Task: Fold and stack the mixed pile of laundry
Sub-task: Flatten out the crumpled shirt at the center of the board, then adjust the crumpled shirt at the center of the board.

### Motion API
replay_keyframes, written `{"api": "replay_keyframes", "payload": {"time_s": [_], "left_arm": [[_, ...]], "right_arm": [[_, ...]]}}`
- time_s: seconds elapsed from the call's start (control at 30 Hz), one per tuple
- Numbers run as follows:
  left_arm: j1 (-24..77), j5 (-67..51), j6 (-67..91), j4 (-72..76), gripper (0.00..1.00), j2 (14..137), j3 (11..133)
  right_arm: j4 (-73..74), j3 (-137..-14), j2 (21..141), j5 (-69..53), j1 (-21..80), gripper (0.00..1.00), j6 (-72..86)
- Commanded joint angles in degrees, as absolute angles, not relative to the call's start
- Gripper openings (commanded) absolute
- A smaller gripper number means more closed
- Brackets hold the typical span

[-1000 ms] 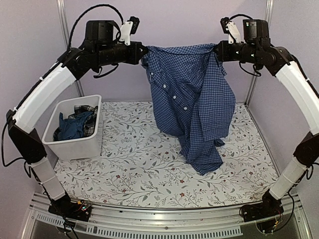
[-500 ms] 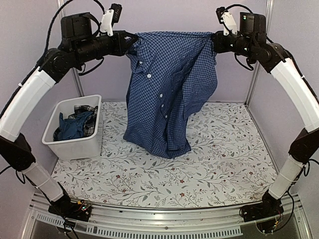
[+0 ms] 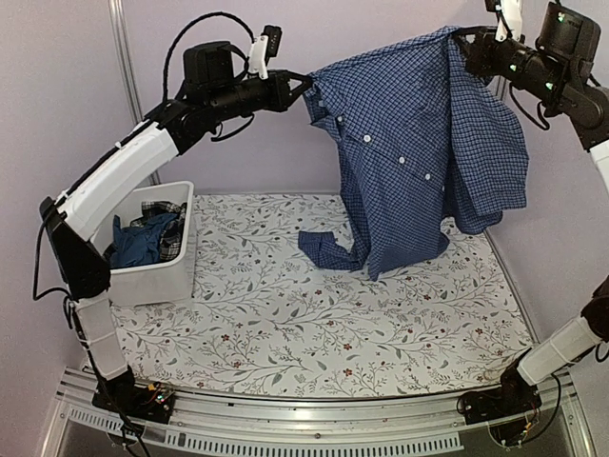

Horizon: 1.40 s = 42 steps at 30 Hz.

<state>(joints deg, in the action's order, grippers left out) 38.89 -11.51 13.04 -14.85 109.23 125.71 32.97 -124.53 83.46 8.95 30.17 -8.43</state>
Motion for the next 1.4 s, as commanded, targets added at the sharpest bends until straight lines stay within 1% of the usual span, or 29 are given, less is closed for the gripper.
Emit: {"api": "replay_keyframes", "payload": {"time_s": [0.0, 0.03, 0.07, 0.13, 0.17, 0.23, 0.27, 0.3, 0.33, 0.37, 0.4, 0.43, 0.47, 0.53, 0.6, 0.7, 0.8, 0.9, 1.0, 1.1, 1.17, 1.37], "left_arm": [[28.72, -12.43, 18.11, -7.7, 0.0, 102.16, 110.01], [27.33, -12.41, 18.81, -8.67, 0.04, 101.39, 106.87], [25.97, -11.89, 19.85, -11.24, 0.17, 101.0, 104.75], [23.54, -10.82, 22.7, -17.86, 0.52, 100.61, 102.3], [22.65, -11.09, 23.6, -20.5, 0.65, 99.85, 101.03], [22.1, -9.04, 23.75, -22.63, 0.86, 96.48, 96.4], [22.01, -8.48, 23.55, -22.22, 0.93, 94.22, 93.66], [21.91, -8.16, 23.54, -21.93, 0.97, 92.21, 90.31], [21.89, -7.3, 23.76, -22.37, 0.99, 90.5, 88.59], [21.8, -7.2, 23.76, -23.13, 1.0, 89.35, 87.45], [21.81, -7.16, 23.68, -24.3, 1.0, 88.47, 86.57], [21.82, -7.11, 23.89, -25.68, 1.0, 87.89, 85.89], [21.96, -7.58, 24.12, -26.8, 1.0, 87.36, 84.97], [22.66, -9.81, 24.33, -27.48, 1.0, 86.17, 82.19], [24.33, -10.77, 24.28, -28.22, 0.99, 84.85, 79.26], [28.34, -11.82, 24.39, -31.1, 0.9, 83.59, 75.66], [33.97, -10.5, 23.64, -34.33, 0.82, 81.88, 71.34], [38.06, -10.15, 24.56, -35.84, 0.75, 80.36, 66.13], [38.92, -11.68, 27.55, -35.95, 0.74, 79.81, 61.73], [39.14, -13.14, 29.2, -35.68, 0.75, 80.56, 60.25], [39.61, -14.28, 29.74, -35.69, 0.75, 81.36, 60.12], [40.68, -15.29, 29.88, -35.85, 0.76, 82.92, 59.94]], "right_arm": [[31.38, -116.98, 85.23, -12.15, 34.79, 0.0, -0.59], [31.71, -115.54, 86.28, -16.03, 36.57, 0.0, 2.5], [32.35, -114.57, 88.17, -19.23, 38.18, 0.0, 3.63], [34.17, -113.7, 93.53, -26.07, 40.88, 0.0, 5.98], [35.21, -113.75, 96.8, -29.4, 42.28, 0.0, 7.37], [37.06, -114.49, 103.44, -34.18, 43.79, 0.0, 9.38], [39.1, -116.56, 106.26, -38.15, 44.3, 0.06, 9.74], [40.88, -119.03, 109.93, -41.6, 44.68, 0.22, 9.71], [42.53, -121.23, 112.19, -44.59, 44.97, 0.45, 9.54], [43.2, -122.42, 114.58, -46.06, 45.03, 0.59, 9.04], [42.78, -122.19, 114.88, -45.95, 44.86, 0.7, 8.9], [41.33, -120.43, 114.08, -44.71, 44.52, 0.78, 8.79], [39.28, -117.45, 111.34, -43.07, 43.71, 0.83, 8.78], [34.74, -109.12, 106.44, -41.45, 40.13, 0.86, 10.43], [33.26, -100.63, 101.47, -41.2, 35.46, 0.83, 12.27], [38.33, -91.22, 96.01, -35.18, 31.3, 0.74, 9.93], [43.8, -84.85, 92.55, -29.51, 30.76, 0.68, 5.56], [45.27, -76.66, 89.45, -28.03, 30.96, 0.64, 4.63], [43.55, -68.21, 86.74, -24.87, 31.61, 0.63, 5.76], [44.02, -64.27, 87.75, -18.69, 34.19, 0.61, 5.01], [45.76, -63.75, 90.73, -14.47, 35.81, 0.58, 4.25], [46.89, -63.42, 96.35, -4.08, 37.88, 0.55, 4.31]]}}
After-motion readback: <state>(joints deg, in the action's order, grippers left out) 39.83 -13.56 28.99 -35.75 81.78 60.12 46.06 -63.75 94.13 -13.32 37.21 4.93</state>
